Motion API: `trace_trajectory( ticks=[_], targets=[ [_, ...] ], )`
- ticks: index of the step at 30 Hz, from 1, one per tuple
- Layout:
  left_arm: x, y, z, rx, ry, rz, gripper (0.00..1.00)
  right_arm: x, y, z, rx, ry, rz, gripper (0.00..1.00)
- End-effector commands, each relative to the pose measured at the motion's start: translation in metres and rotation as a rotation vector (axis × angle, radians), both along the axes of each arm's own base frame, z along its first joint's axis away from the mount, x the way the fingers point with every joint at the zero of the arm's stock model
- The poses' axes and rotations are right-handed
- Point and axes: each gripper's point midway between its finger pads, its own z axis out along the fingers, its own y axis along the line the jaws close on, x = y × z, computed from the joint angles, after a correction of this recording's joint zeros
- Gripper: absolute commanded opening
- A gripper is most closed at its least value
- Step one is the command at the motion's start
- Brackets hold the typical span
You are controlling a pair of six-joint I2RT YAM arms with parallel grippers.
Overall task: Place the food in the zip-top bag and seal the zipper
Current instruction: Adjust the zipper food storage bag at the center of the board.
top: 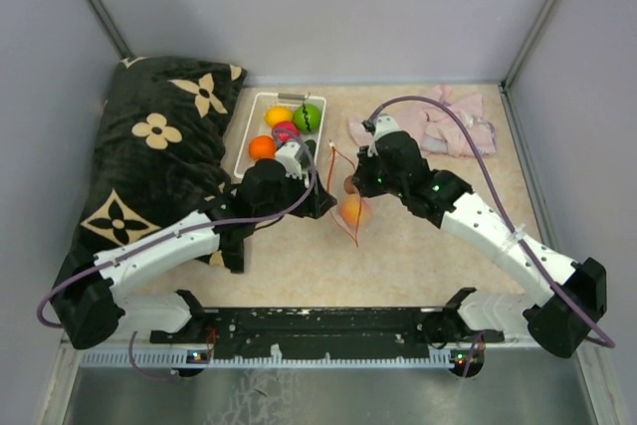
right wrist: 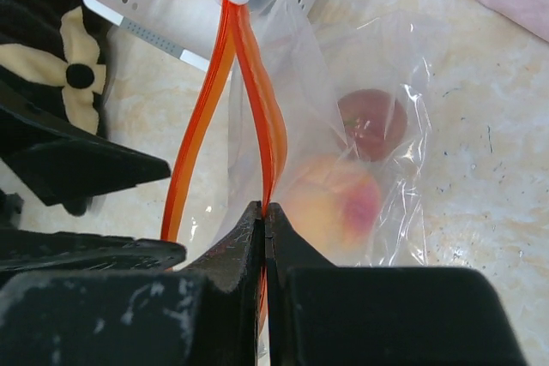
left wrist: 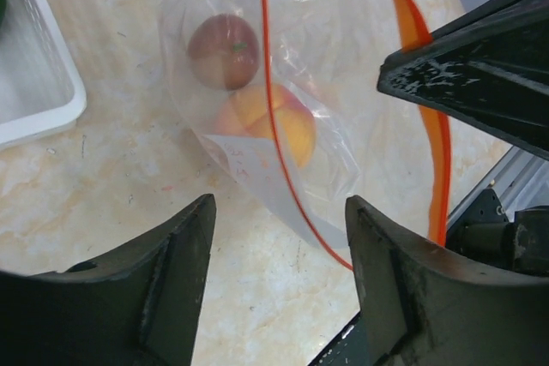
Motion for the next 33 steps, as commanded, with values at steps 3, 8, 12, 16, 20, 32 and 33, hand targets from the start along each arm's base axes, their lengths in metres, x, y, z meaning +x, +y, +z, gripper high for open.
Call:
trace_trajectory(
  ticks=[3, 8, 12, 16, 20, 32, 33],
  targets=[
    [-0.003, -0.024, -0.014, -0.016, 0.059, -0.072, 0.55, 0.01, 0.001, 0.01, 0.04, -0.043, -0.025, 0.0],
    [0.0, -0.032, -0.013, -0.002, 0.061, -0.094, 0.23, 0.012, -0.008, 0.008, 0.005, -0.043, -0.048, 0.0],
    [0.011, -0.022, 0.017, 0.032, -0.016, -0.055, 0.07, 0.017, -0.032, 0.009, -0.119, -0.071, -0.101, 0.0],
    [0.017, -0.014, 0.055, 0.053, -0.101, -0.039, 0.03, 0.02, -0.06, 0.016, -0.264, -0.108, -0.15, 0.0],
    [0.016, -0.015, 0.072, 0.049, -0.137, -0.062, 0.0, 0.021, -0.074, 0.026, -0.347, -0.135, -0.158, 0.0],
    [0.034, -0.008, 0.03, 0.19, -0.101, -0.001, 0.0, 0.026, -0.095, 0.044, -0.392, -0.191, -0.191, 0.0],
    [0.033, -0.011, 0.03, 0.178, -0.102, -0.016, 0.01, 0.026, -0.093, 0.039, -0.388, -0.18, -0.184, 0.0]
  ],
)
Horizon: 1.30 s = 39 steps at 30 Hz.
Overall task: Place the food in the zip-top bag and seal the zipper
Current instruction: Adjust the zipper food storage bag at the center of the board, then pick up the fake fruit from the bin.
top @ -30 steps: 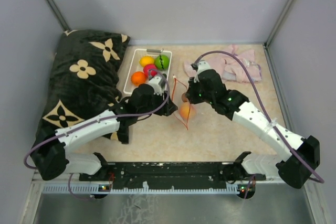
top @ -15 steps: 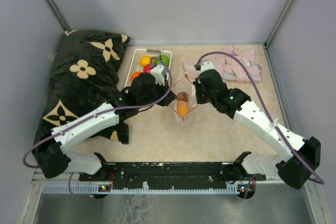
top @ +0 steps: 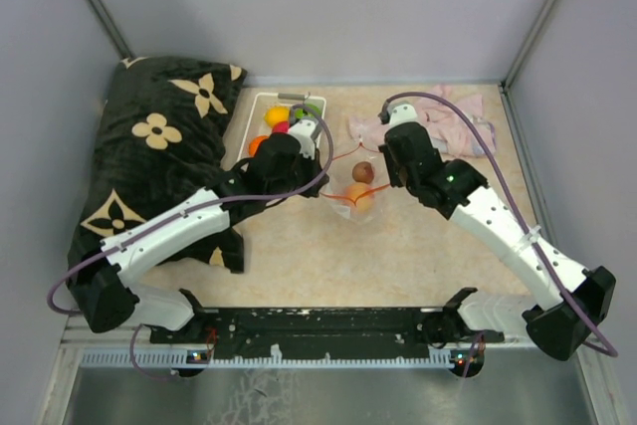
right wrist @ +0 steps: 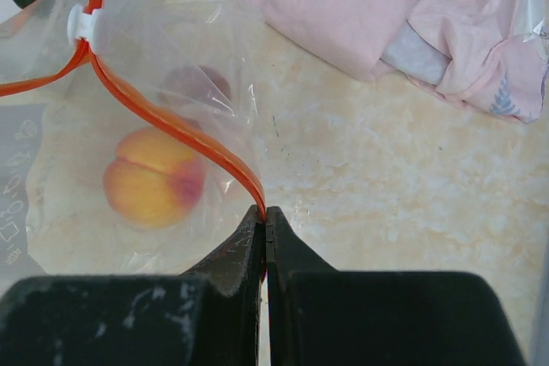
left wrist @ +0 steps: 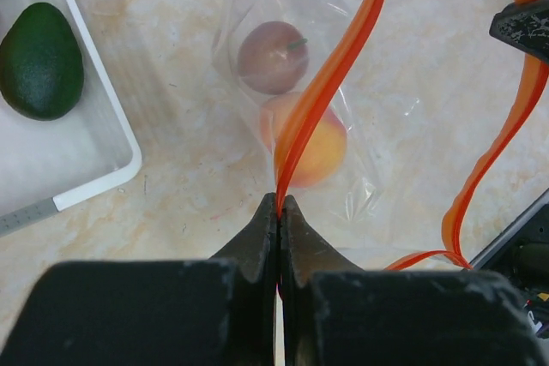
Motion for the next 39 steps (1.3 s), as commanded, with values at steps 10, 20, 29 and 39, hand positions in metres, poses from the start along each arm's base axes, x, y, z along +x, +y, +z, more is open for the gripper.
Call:
trace_trajectory(
  ticks=[10, 20, 29, 39],
  targets=[
    [-0.004, -0.025, 0.01, -0.082, -0.021, -0.094, 0.27, 0.007, 0.029, 0.01, 0.153, -0.032, 0.065, 0.0],
    [-0.001, -0.016, 0.042, -0.141, -0.087, -0.077, 0.55, 0.013, 0.037, 0.023, 0.193, -0.051, 0.068, 0.0],
    [0.032, 0.027, 0.048, -0.141, -0.135, 0.04, 0.68, 0.015, 0.037, 0.025, 0.185, -0.052, 0.067, 0.0],
    [0.093, 0.058, -0.021, -0.074, -0.008, 0.139, 0.76, 0.018, 0.02, 0.038, 0.11, -0.075, 0.017, 0.0]
  ],
)
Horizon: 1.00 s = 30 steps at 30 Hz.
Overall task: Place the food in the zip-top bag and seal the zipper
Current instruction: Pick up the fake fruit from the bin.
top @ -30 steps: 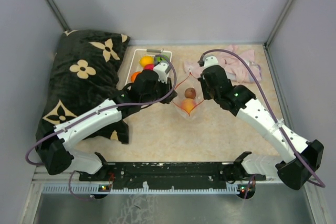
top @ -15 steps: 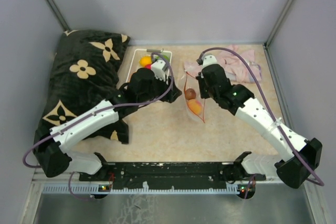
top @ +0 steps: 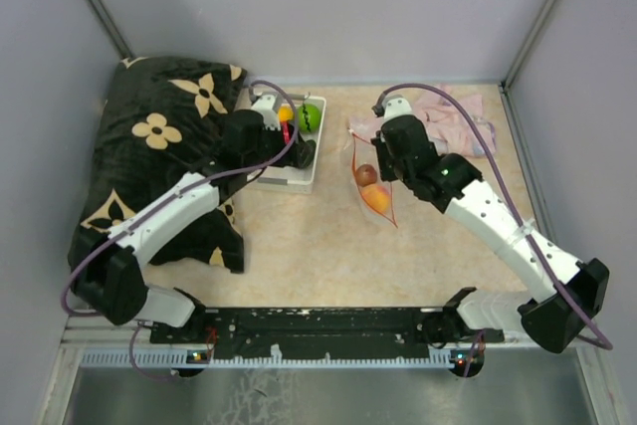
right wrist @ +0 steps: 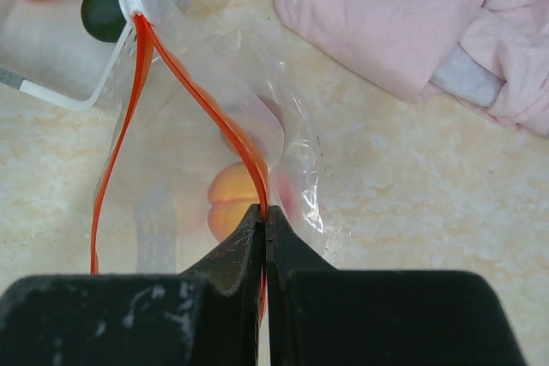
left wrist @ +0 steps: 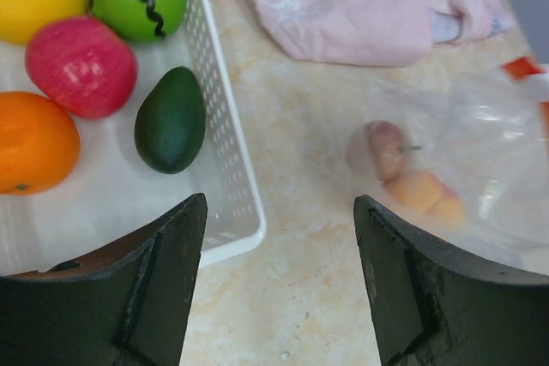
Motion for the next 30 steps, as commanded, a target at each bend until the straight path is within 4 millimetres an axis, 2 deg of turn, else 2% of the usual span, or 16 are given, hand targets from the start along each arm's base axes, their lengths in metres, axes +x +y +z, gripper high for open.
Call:
trace_trajectory(
  ticks=[1, 5, 10, 18, 30],
  targets=[
    [0.02, -0.002, -0.04, 0.04, 0.074, -0.01, 0.76, 0.01, -0.013, 0.037, -0.016, -0.092, -0.054, 0.0],
    [0.038, 0.001, -0.075, 0.101, 0.142, 0.007, 0.8, 0.011, -0.022, 0.042, -0.055, -0.106, -0.082, 0.0],
    [0.064, 0.009, -0.108, 0.206, 0.201, 0.076, 0.85, 0.012, -0.026, 0.042, -0.077, -0.11, -0.094, 0.0],
    [0.1, 0.017, -0.117, 0.264, 0.171, 0.051, 0.89, 0.012, -0.027, 0.038, -0.091, -0.104, -0.093, 0.0],
    [0.104, 0.005, -0.15, 0.273, 0.226, -0.108, 0.82, 0.016, -0.021, 0.032, -0.094, -0.093, -0.08, 0.0]
  ],
)
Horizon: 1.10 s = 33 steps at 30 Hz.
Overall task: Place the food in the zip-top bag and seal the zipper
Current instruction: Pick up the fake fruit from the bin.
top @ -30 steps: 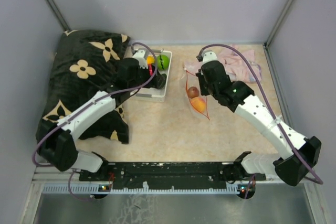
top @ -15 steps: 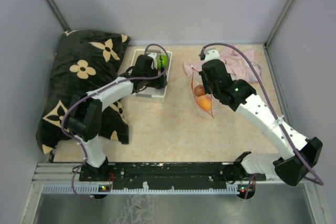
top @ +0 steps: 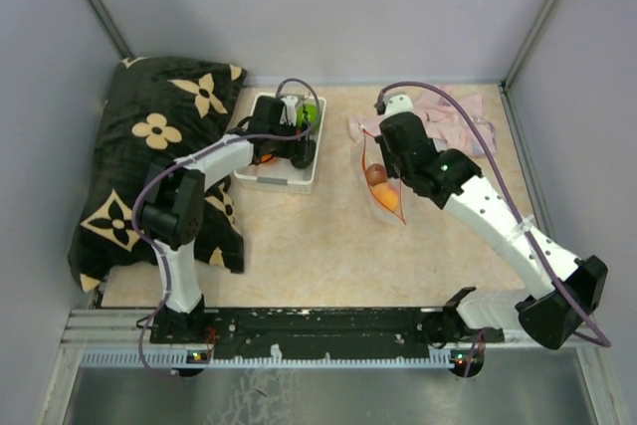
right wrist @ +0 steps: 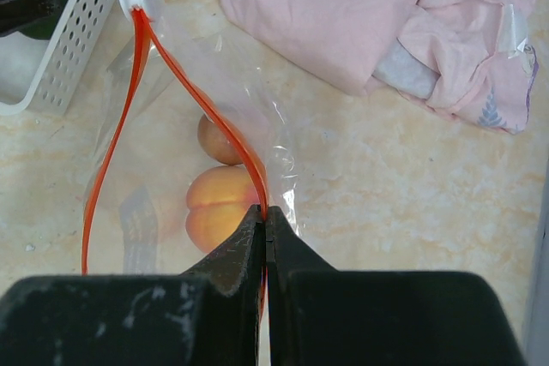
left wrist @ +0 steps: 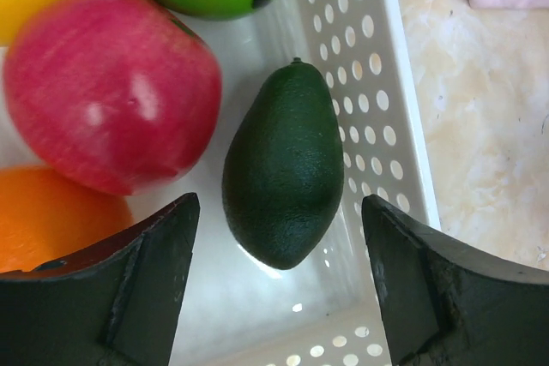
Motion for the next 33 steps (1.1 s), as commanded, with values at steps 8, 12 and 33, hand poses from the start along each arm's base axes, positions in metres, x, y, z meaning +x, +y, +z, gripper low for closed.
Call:
trace_trajectory(
  ticks=[8, 12, 33],
  targets=[
    [0.009, -0.017, -0.024, -0.018, 0.051, -0.084, 0.81, 0.011, 0.006, 0.02, 0.04, -0.06, -0.001, 0.0],
    [0.012, -0.019, -0.034, -0.02, 0.07, -0.091, 0.79, 0.01, 0.008, 0.017, 0.049, -0.056, 0.006, 0.0],
    [-0.029, -0.013, 0.022, -0.141, 0.025, -0.074, 0.5, 0.008, 0.008, 0.012, 0.064, -0.046, -0.01, 0.0]
  ],
)
